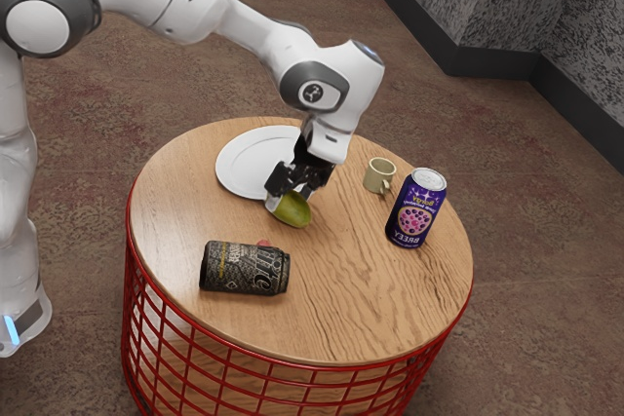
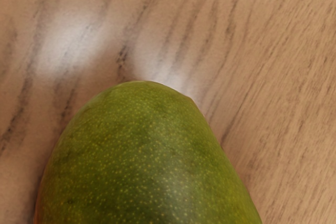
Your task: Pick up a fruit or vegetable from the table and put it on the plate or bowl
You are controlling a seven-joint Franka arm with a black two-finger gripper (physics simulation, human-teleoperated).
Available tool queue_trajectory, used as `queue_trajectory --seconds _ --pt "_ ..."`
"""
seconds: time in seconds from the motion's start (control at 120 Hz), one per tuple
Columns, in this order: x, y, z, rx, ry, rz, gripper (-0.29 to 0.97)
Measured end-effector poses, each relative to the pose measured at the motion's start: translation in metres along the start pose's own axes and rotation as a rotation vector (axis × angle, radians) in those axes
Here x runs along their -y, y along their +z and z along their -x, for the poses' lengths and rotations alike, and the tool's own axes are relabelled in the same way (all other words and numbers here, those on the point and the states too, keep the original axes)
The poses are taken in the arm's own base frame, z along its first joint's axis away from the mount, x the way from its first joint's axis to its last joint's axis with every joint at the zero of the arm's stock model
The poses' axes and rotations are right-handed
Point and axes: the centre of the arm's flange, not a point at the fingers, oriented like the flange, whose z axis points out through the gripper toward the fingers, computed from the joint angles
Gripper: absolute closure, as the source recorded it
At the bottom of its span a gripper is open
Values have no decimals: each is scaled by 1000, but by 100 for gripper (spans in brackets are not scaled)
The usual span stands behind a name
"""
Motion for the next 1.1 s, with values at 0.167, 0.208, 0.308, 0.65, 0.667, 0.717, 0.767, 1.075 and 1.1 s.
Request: queue_trajectory --seconds 0.167,0.208,0.308,0.65,0.667,0.717,0.767,1.075,1.1 --pt "0 -1 -1 -12 -8 -1 31" --pt "1 -1 -1 -14 -10 -3 34" --pt "1 -3 -1 -18 -13 -9 34" --pt "-22 -64 -1 -69 9 -119 33" --pt "-24 -66 -1 -68 12 -123 33" --pt "-29 -72 2 -65 14 -131 34" --pt "-26 -75 16 -60 -7 -135 34" --pt "-10 -75 84 -5 -115 -133 33" --pt "-10 -72 86 -1 -119 -127 34"
